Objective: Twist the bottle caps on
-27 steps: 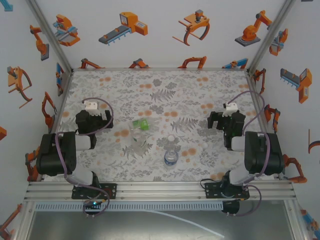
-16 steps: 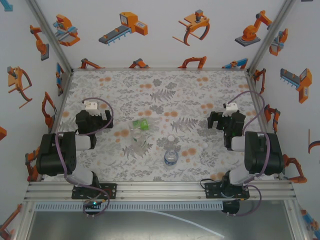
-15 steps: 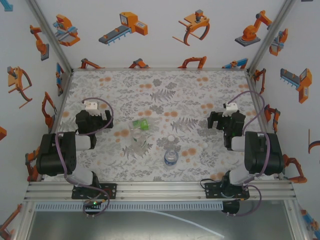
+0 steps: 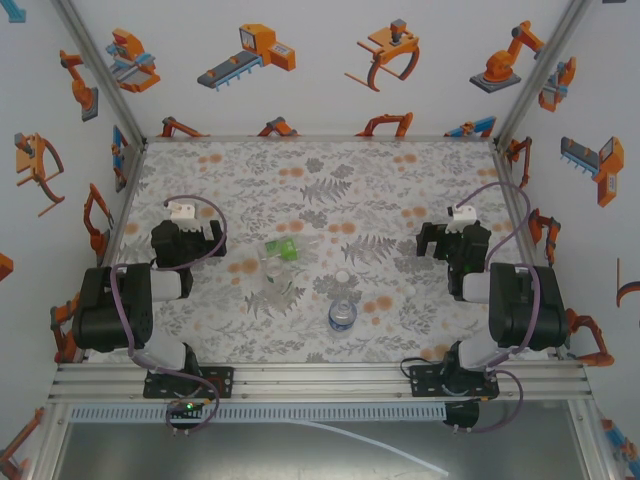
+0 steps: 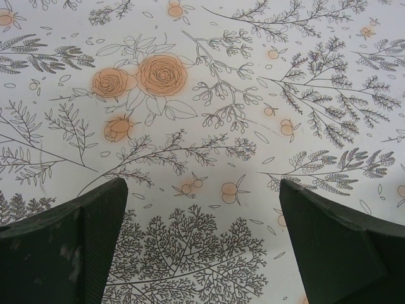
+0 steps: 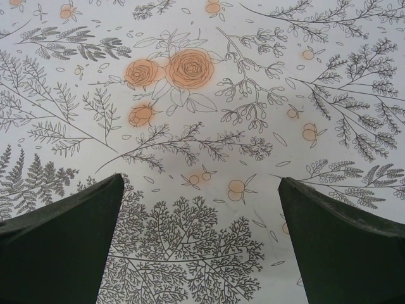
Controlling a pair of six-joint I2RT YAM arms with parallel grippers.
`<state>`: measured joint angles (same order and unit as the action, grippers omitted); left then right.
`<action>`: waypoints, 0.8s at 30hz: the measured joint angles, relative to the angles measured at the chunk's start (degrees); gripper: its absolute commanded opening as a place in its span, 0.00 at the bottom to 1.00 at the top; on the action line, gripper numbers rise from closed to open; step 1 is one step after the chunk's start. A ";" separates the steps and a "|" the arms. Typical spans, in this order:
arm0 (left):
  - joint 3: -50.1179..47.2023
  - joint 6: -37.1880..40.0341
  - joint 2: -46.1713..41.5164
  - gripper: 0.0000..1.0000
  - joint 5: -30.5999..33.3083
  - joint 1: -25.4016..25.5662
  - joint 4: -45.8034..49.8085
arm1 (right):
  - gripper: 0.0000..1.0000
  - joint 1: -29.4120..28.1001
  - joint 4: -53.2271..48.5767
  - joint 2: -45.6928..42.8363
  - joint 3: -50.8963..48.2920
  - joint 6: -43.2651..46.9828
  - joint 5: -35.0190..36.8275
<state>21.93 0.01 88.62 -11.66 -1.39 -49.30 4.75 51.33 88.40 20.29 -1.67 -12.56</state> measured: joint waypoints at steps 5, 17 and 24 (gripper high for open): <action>0.00 0.02 0.00 0.97 0.00 0.00 0.00 | 0.99 0.00 -0.02 -0.02 0.00 -0.02 0.17; 0.00 -0.09 0.00 0.97 1.25 0.00 0.07 | 0.98 0.00 -0.02 0.00 0.00 0.00 0.17; 1.36 -0.15 -2.71 0.97 2.97 0.02 5.77 | 0.97 0.00 -1.51 -1.49 0.00 0.00 0.17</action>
<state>23.29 -0.14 85.91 -8.69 -1.37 -43.53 4.75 49.82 86.91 20.29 -1.67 -12.38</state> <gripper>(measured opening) 0.967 0.978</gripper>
